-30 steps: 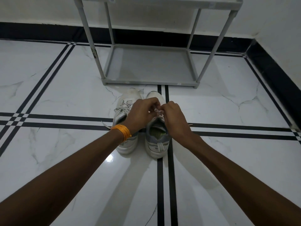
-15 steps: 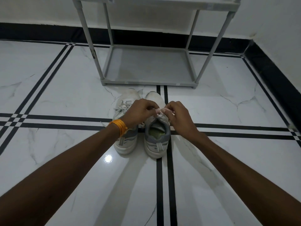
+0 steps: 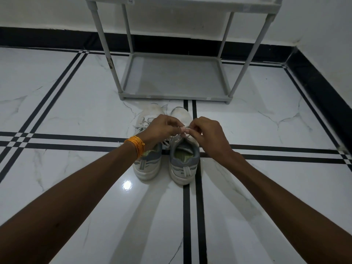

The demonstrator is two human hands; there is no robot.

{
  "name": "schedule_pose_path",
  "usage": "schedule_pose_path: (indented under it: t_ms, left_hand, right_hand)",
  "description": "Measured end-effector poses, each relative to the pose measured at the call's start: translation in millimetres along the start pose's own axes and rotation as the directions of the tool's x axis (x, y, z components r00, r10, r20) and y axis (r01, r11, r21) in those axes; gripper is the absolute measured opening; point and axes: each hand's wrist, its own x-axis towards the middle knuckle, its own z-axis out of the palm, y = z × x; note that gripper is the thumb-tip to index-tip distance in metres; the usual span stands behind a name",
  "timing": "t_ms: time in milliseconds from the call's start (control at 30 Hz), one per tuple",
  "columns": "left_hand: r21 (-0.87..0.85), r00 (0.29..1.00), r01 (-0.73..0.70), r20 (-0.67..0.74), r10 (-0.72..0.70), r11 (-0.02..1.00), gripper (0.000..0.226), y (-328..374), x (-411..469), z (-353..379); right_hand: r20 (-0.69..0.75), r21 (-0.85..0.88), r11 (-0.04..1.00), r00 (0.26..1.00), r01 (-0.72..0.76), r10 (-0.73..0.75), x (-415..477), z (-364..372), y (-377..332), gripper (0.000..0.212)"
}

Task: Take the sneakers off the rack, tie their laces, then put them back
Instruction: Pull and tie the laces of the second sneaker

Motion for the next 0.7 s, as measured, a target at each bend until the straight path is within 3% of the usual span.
schedule_pose_path:
  t_ms: [167, 300, 367, 467, 567, 700]
  left_hand:
    - [-0.198, 0.996, -0.035, -0.093, 0.017, 0.98, 0.018, 3, -7, 2]
    - [-0.222, 0.967, 0.013, -0.244, -0.068, 0.975, 0.016, -2, -8, 2]
    - [0.071, 0.938, -0.001, -0.347, 0.026, 0.997, 0.011, -9, -9, -7]
    - [0.599, 0.912, 0.004, -0.33, 0.243, 0.8, 0.008, -16, -11, -14]
    - [0.773, 0.943, 0.04, -0.238, 0.231, 0.634, 0.012, -10, -8, -8]
    - [0.937, 0.983, -0.004, -0.061, 0.174, 0.35, 0.02, 0, -10, 2]
  right_hand:
    - [0.005, 0.236, 0.961, 0.989, -0.145, 0.148, 0, -3, 2, 0.016]
    - [0.044, 0.208, 0.958, 0.981, -0.195, 0.19, -3, -9, 8, 0.019]
    - [0.062, 0.095, 0.978, 0.982, -0.186, 0.181, -8, -15, 19, 0.02]
    - [0.158, -0.134, 0.981, 0.974, -0.141, 0.162, -24, -17, 37, 0.017]
    - [0.263, -0.243, 0.963, 0.948, -0.113, 0.177, -37, -6, 41, 0.016]
    - [0.245, -0.312, 0.948, 0.959, -0.064, 0.146, -30, -5, 41, 0.015]
